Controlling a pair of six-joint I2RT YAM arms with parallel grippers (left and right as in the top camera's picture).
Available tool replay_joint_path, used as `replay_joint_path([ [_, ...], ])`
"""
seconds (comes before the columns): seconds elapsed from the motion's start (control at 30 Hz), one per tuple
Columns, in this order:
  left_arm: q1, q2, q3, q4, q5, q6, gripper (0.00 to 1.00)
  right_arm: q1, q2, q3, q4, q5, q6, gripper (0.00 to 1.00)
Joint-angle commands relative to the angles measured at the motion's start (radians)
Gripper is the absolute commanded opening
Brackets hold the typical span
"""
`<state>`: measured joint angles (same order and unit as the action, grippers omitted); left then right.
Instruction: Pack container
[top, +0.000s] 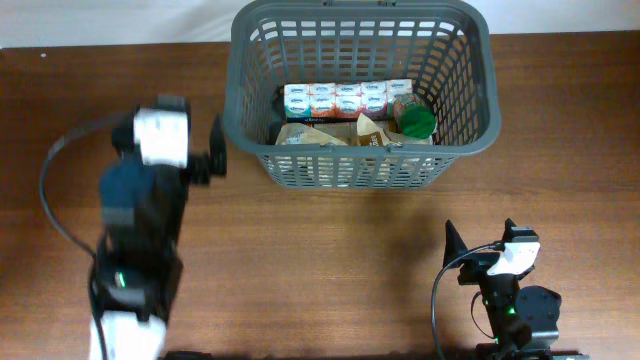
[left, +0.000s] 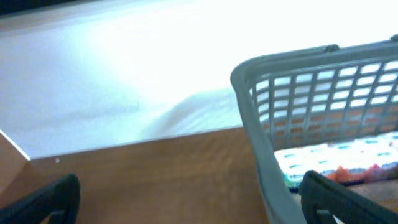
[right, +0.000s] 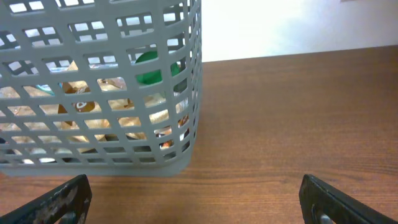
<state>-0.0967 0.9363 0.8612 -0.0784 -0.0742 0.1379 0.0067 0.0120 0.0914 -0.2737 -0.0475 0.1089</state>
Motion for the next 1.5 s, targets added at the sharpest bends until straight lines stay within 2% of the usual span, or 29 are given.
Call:
replay_joint_path([
  [0.0, 0.019, -0.210, -0.263, 0.172, 0.026, 0.013, 0.99, -0.007, -0.009, -0.008, 0.002, -0.008, 0.004, 0.99],
  [0.23, 0.056, -0.519, -0.565, 0.274, 0.026, 0.012, 0.99, -0.007, -0.009, -0.008, 0.002, -0.008, 0.004, 0.99],
  [0.47, 0.088, -0.735, -0.727, 0.269, 0.023, 0.013, 0.99, -0.007, -0.009, -0.008, 0.002, -0.008, 0.004, 0.99],
  [0.8, 0.096, -0.860, -0.845, 0.258, 0.024, 0.012, 0.99, -0.007, -0.009, -0.008, 0.002, -0.008, 0.004, 0.99],
  [0.87, 0.096, -0.931, -0.852, 0.189, 0.030, 0.012, 0.99, -0.007, -0.009, -0.008, 0.002, -0.008, 0.004, 0.99],
  [1.0, 0.096, -0.931, -0.852, 0.159, 0.033, 0.012, 0.99, -0.007, -0.009, -0.008, 0.002, -0.008, 0.004, 0.99],
  [1.13, 0.095, -0.931, -0.852, 0.005, 0.034, 0.012, 0.99, -0.007, -0.009, -0.008, 0.002, -0.008, 0.004, 0.99],
  [1.47, 0.095, -0.931, -0.852, -0.005, 0.078, 0.013, 0.99, -0.007, -0.009, -0.008, 0.002, -0.008, 0.004, 0.99],
])
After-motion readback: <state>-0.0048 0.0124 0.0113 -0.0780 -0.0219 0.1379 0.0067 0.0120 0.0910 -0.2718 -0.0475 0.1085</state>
